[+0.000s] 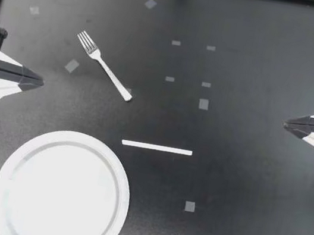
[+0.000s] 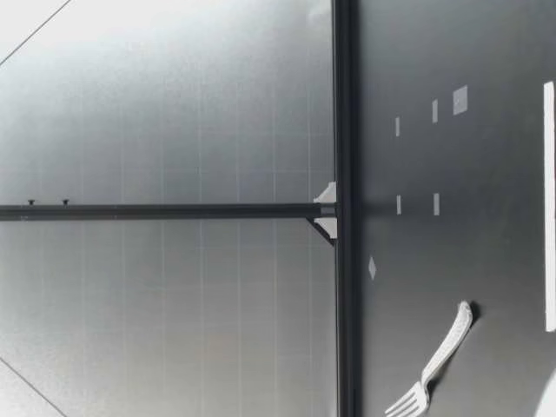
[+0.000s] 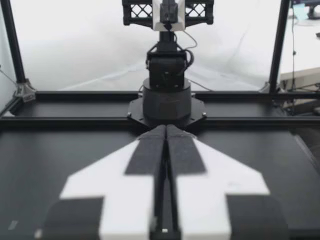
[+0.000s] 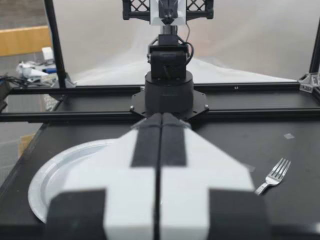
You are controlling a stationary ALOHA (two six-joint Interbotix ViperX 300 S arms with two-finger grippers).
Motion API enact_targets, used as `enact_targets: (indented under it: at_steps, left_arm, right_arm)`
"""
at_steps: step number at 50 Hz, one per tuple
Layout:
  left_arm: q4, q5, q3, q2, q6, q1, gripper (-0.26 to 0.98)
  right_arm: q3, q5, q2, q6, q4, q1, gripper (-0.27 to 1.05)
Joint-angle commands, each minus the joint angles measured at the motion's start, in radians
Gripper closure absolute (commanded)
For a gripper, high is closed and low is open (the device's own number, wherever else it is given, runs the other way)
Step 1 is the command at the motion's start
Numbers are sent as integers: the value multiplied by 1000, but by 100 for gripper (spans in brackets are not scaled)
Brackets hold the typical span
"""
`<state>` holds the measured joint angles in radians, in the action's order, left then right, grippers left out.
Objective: Pick up the fork and place it on the plate.
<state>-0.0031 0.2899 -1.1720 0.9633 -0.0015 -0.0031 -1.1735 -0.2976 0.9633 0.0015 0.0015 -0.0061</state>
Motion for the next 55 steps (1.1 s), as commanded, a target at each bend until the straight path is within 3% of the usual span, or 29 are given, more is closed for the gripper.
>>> enact_targets:
  at_steps: [1,5,11,18,21,29,37,45,55]
  left_arm:
    - [-2,8,-26,35,-3,-14,61]
    - [-5,5,-37,71,-9,-14,69]
    - [-31,-35,-20,106,-12,-12,69]
    - [-106,-319,100,101,-11,31,69]
    - [-107,-506,170,91,-9,61,69]
    - [-60,-762,301,40,8,84,69]
    - [-9,-839,353,5,6,84,69]
    - [-6,-845,351,9,9,84,65]
    - [34,-836,321,11,6,84,41]
  right_arm:
    - [-6,-6,3,-2,0,-5,81]
    - [-29,-11,31,2,0,-5,81]
    - [-57,-12,94,25,18,-5,81]
    - [-61,-8,130,101,38,-5,81]
    - [-60,0,115,124,38,-5,81]
    - [-46,55,11,129,37,-5,81]
    - [-28,66,-49,126,35,-5,74]
    - [-31,71,-40,123,31,-5,56]
    - [-40,72,-31,123,31,-5,38]
